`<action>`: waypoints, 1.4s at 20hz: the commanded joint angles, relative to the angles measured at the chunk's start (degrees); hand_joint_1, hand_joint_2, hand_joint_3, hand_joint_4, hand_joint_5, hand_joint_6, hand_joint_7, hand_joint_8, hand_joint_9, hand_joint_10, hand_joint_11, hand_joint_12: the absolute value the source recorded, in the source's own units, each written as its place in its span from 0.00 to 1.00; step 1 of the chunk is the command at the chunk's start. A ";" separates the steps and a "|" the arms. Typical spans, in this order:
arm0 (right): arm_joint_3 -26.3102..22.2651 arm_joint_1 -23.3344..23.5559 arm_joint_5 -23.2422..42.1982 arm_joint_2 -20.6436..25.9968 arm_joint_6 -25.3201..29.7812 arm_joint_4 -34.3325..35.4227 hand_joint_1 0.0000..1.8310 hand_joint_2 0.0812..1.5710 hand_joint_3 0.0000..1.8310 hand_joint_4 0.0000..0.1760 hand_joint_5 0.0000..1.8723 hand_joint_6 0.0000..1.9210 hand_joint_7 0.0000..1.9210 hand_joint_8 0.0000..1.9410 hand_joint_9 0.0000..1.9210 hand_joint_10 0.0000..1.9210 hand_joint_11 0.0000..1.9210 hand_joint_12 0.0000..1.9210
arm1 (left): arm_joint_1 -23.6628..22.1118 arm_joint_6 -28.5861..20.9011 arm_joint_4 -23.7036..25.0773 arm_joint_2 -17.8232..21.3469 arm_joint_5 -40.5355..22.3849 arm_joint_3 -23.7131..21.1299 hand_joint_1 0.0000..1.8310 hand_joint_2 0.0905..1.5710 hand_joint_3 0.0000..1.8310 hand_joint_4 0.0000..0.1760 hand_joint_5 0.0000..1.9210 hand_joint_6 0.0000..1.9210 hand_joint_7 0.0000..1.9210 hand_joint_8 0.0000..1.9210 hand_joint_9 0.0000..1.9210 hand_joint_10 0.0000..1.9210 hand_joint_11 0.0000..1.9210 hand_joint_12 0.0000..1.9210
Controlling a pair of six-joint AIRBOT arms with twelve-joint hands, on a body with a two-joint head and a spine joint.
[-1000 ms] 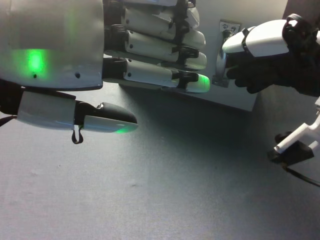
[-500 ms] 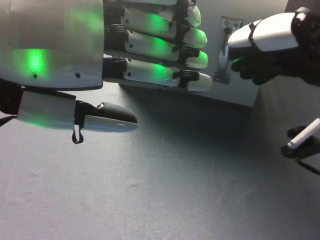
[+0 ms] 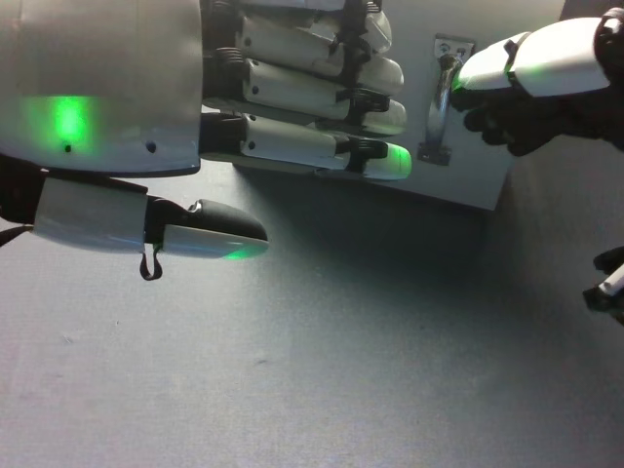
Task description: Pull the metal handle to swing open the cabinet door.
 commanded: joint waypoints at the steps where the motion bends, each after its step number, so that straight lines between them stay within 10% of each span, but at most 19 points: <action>1: -0.29 0.94 2.90 0.48 0.37 -1.86 0.00 1.00 0.06 0.00 0.23 0.00 0.23 0.00 0.21 0.00 0.00 0.53 | -0.50 0.44 -5.66 0.44 -1.46 0.08 0.00 0.98 0.00 0.00 0.20 0.00 0.22 0.00 0.22 0.00 0.03 0.42; 15: 0.00 1.38 2.90 4.36 -14.41 4.70 0.00 1.00 0.06 0.00 0.22 0.00 0.22 0.00 0.20 0.00 0.00 0.52 | -0.50 0.44 -5.66 0.43 -1.46 0.08 0.00 0.98 0.00 0.00 0.20 0.01 0.22 0.00 0.20 0.00 0.03 0.40; 28: 0.56 2.36 -2.19 8.75 -14.53 2.81 0.00 1.00 0.06 0.00 0.23 0.00 0.23 0.00 0.21 0.00 0.00 0.53 | -0.50 0.44 -5.66 0.43 -1.45 0.08 0.00 0.98 0.00 0.00 0.20 0.00 0.21 0.00 0.20 0.00 0.03 0.40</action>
